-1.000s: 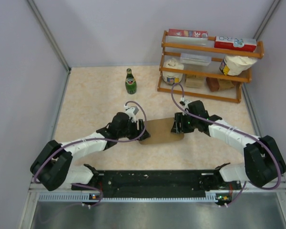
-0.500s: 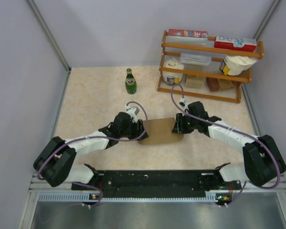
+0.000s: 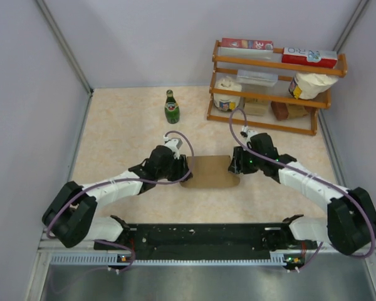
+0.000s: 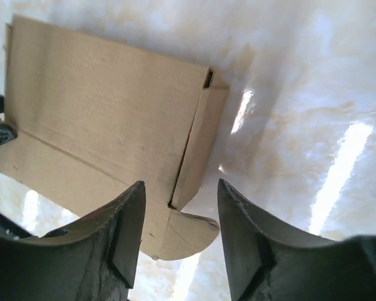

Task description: Fold the paper box

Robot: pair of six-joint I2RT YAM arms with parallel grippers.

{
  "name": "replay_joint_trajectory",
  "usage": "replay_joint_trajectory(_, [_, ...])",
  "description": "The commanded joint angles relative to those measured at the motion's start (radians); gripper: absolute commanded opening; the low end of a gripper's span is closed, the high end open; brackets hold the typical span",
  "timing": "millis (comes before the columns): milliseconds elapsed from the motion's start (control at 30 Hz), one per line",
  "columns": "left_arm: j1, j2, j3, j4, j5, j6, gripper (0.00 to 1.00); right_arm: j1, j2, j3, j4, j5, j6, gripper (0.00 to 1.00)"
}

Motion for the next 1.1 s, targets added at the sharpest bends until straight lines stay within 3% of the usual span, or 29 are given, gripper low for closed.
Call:
replay_joint_trajectory(0, [0.000, -0.111, 0.051, -0.070, -0.152, 0.033, 0.52, -0.004, -0.154, 0.016, -0.006, 0.163, -0.013, 0.65])
replay_joint_trajectory(67, [0.000, -0.163, 0.062, -0.119, -0.226, 0.041, 0.60, -0.015, -0.203, 0.016, -0.010, 0.206, -0.010, 0.92])
replay_joint_trajectory(100, [0.000, -0.183, 0.060, -0.129, -0.246, 0.041, 0.69, -0.023, -0.226, 0.015, -0.009, 0.214, -0.003, 0.99])
replay_joint_trajectory(200, [0.000, -0.243, 0.054, -0.127, -0.275, 0.039, 0.99, -0.036, -0.266, 0.010, 0.002, 0.224, 0.016, 0.99])
replay_joint_trajectory(333, [0.000, -0.275, 0.051, -0.127, -0.252, 0.050, 0.99, -0.036, -0.245, 0.039, -0.045, 0.280, 0.065, 0.99])
replay_joint_trajectory(467, [-0.026, -0.283, 0.047, -0.142, -0.177, 0.009, 0.99, -0.035, -0.215, 0.061, -0.107, 0.170, 0.080, 0.99])
replay_joint_trajectory(733, [-0.158, -0.260, -0.001, -0.161, -0.253, -0.042, 0.99, 0.095, -0.243, 0.012, -0.167, 0.201, 0.151, 0.99])
replay_joint_trajectory(867, [-0.173, -0.247, -0.013, -0.161, -0.272, -0.065, 0.99, 0.143, -0.229, -0.013, -0.173, 0.220, 0.172, 0.99])
replay_joint_trajectory(1067, [-0.173, -0.203, 0.004, -0.150, -0.269, -0.065, 0.99, 0.141, -0.199, -0.033, -0.153, 0.195, 0.177, 0.89])
